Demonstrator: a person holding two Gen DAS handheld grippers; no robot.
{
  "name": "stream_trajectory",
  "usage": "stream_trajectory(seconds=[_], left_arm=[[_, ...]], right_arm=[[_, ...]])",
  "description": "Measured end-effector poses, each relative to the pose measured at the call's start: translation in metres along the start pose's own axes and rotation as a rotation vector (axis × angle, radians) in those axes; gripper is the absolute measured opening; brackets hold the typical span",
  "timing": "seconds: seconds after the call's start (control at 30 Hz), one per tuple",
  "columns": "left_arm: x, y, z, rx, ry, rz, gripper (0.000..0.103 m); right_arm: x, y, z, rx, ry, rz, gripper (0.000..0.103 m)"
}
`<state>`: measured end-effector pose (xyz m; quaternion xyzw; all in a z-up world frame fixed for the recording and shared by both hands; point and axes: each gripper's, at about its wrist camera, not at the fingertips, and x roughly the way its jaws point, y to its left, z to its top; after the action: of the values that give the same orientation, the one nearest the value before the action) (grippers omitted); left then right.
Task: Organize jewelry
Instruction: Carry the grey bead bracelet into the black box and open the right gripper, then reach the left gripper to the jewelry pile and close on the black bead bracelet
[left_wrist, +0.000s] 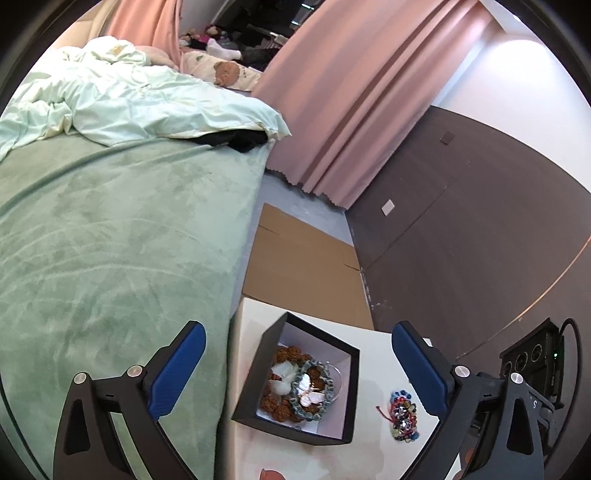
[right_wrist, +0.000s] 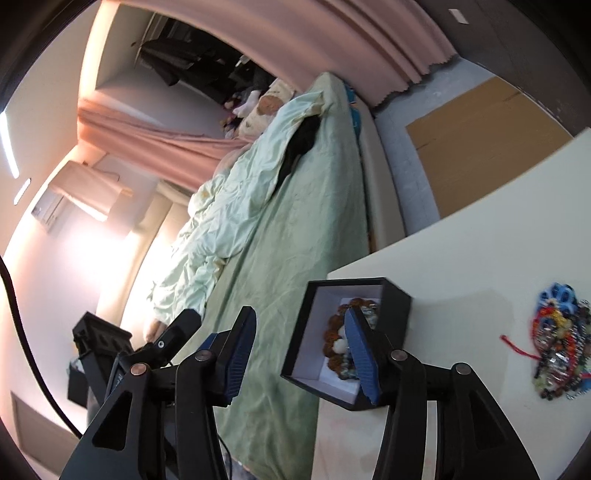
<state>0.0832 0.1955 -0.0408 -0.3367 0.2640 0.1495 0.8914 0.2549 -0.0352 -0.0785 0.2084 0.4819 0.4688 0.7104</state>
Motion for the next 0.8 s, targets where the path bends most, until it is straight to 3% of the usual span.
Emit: stream_trajectory(seconds=[0.37, 0.43, 0.5, 0.57, 0.8], left_arm=[[-0.01, -0.033, -0.021, 0.063, -0.03, -0.062, 0.102], [-0.011, -0.04, -0.027, 0.079, -0.031, -0.069, 0.103], [-0.011, -0.047, -0.032, 0.101, -0.032, -0.075, 0.103], [-0.012, -0.053, -0.037, 0.117, -0.034, -0.08, 0.103], [-0.01, -0.078, -0.053, 0.172, -0.042, -0.103, 0.103]], right_arm=[[-0.057, -0.012, -0.002, 0.029, -0.088, -0.064, 0.051], [-0.065, -0.013, -0.002, 0.031, -0.1, -0.066, 0.059], [-0.076, -0.014, -0.003, 0.032, -0.128, -0.082, 0.077], [-0.085, -0.017, -0.002, 0.039, -0.146, -0.091, 0.082], [-0.109, -0.033, -0.003, 0.071, -0.151, -0.139, 0.083]])
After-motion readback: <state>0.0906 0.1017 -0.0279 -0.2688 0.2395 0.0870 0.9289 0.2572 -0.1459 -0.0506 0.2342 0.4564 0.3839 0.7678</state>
